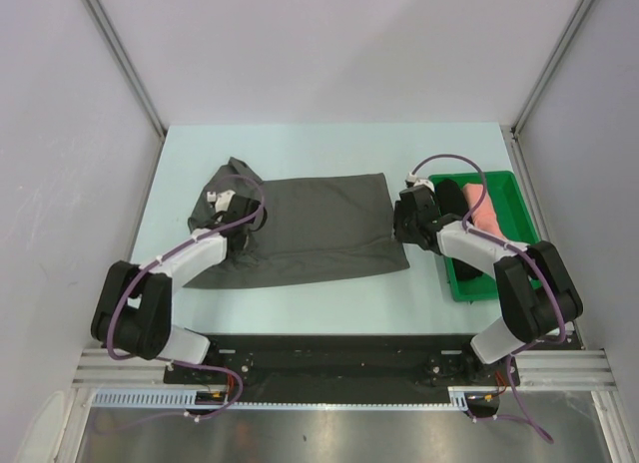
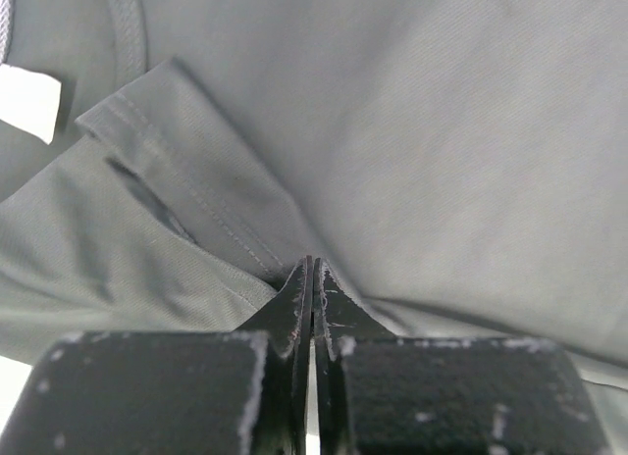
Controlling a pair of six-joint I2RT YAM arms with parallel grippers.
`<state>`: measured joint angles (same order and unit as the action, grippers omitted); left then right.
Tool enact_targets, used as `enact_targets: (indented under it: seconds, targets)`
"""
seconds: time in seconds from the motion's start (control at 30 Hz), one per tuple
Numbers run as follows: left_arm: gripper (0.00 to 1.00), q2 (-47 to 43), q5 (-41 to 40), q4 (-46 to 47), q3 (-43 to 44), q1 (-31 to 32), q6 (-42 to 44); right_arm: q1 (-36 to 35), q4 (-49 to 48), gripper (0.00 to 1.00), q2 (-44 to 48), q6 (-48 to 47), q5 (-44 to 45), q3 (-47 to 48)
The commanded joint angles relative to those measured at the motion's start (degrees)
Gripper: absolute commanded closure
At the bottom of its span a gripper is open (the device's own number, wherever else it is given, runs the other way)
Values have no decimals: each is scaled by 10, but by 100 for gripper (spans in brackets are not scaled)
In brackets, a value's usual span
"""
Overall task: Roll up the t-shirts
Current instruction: Fold the T-shirt at the center of the board.
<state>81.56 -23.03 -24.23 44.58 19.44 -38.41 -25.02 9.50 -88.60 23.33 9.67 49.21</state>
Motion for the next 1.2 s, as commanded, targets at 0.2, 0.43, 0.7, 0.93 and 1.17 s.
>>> enact_targets:
  seconds: [0.2,0.43,0.7,0.93,1.17]
  targets:
    - [100,38,12,26,60,11,24,5,-27,58,-17,-7,-4,22]
    - [100,57,5,24,82,12,27,1,-23,59,-32,-2,-4,23]
    - [100,78,8,30,103,12,41,-3,-27,72,-32,4,-4,22]
    - [100,84,8,32,103,11,45,-1,-28,93,-29,7,-5,22]
    - [100,73,-4,29,96,12,46,10,-21,100,-11,9,8,22]
